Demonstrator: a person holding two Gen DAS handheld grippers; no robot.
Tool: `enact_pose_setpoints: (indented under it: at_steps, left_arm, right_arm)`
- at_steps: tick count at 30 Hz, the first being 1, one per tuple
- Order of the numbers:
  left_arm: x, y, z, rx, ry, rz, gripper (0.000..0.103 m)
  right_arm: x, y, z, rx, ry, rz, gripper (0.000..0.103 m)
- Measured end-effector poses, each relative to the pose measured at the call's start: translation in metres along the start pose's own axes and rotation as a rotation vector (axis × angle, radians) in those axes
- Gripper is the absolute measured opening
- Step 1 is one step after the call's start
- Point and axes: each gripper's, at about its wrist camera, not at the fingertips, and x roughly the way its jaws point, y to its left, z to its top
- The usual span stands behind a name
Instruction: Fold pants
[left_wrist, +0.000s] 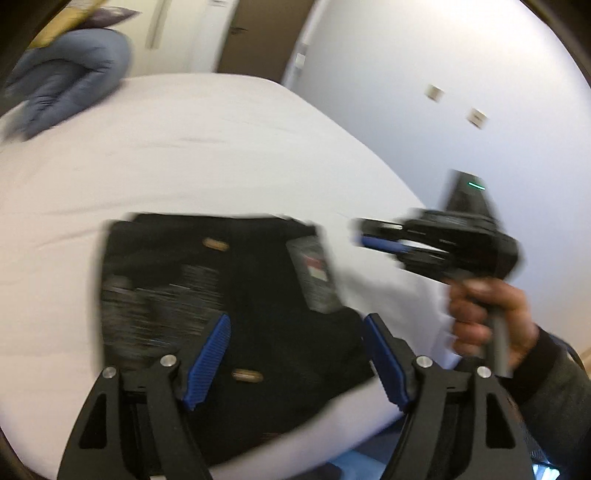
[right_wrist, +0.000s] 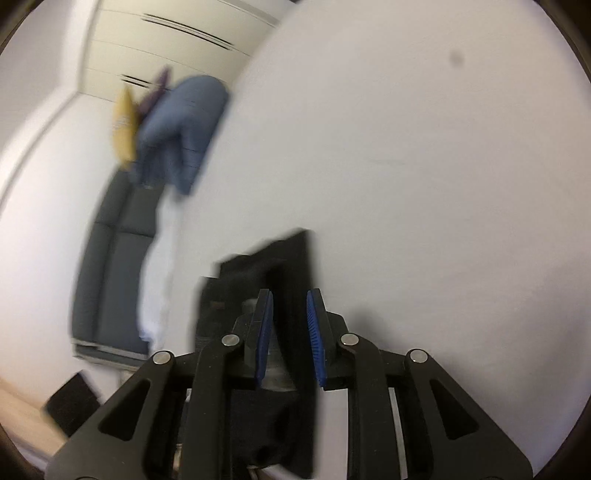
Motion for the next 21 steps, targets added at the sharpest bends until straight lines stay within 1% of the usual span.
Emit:
enact_pose_setpoints:
  at_steps: [2, 3, 5, 7, 8, 10, 11, 14, 16, 19, 21]
  left_arm:
    - [0.001, 0.028, 0.01, -0.041, -0.006, 0.065, 0.075]
    - [0.006, 0.044, 0.014, -0.061, 0.006, 0.093, 0.074]
    - [0.018, 0.067, 0.019, -0.063, 0.047, 0.144, 0.06]
    - [0.034, 0.077, 0.014, -0.05, 0.097, 0.181, 0.057]
    - [0.041, 0.086, 0.011, -0.041, 0.136, 0.199, 0.053]
    - [0.05, 0.088, 0.005, -0.017, 0.161, 0.227, 0.051]
    - [0.052, 0.085, 0.003, 0.007, 0.165, 0.245, 0.051]
    - [0.058, 0.07, -0.003, 0.075, 0.191, 0.318, 0.052]
    - [0.061, 0.069, -0.004, 0.074, 0.191, 0.325, 0.055]
    - [0.061, 0.068, -0.004, 0.082, 0.192, 0.336, 0.055]
    - [0.059, 0.069, -0.005, 0.08, 0.193, 0.328, 0.055]
  right_arm:
    - [0.012, 0.026, -0.004, -0.054, 0.043, 0.057, 0.018]
    - [0.02, 0.035, -0.007, -0.074, 0.064, 0.07, 0.018]
    - [0.041, 0.05, -0.014, -0.118, 0.119, 0.071, 0.018]
    - [0.063, 0.054, -0.026, -0.139, 0.178, 0.035, 0.018]
    - [0.074, 0.053, -0.033, -0.14, 0.213, 0.01, 0.018]
    - [0.093, 0.037, -0.051, -0.139, 0.285, -0.099, 0.018]
    - [0.096, 0.03, -0.059, -0.141, 0.305, -0.128, 0.018]
    - [0.085, 0.018, -0.074, -0.128, 0.272, -0.085, 0.018]
    - [0.075, 0.018, -0.082, -0.123, 0.254, -0.084, 0.018]
    - [0.06, 0.029, -0.091, -0.147, 0.237, -0.105, 0.018]
    - [0.05, 0.035, -0.086, -0.141, 0.231, -0.126, 0.018]
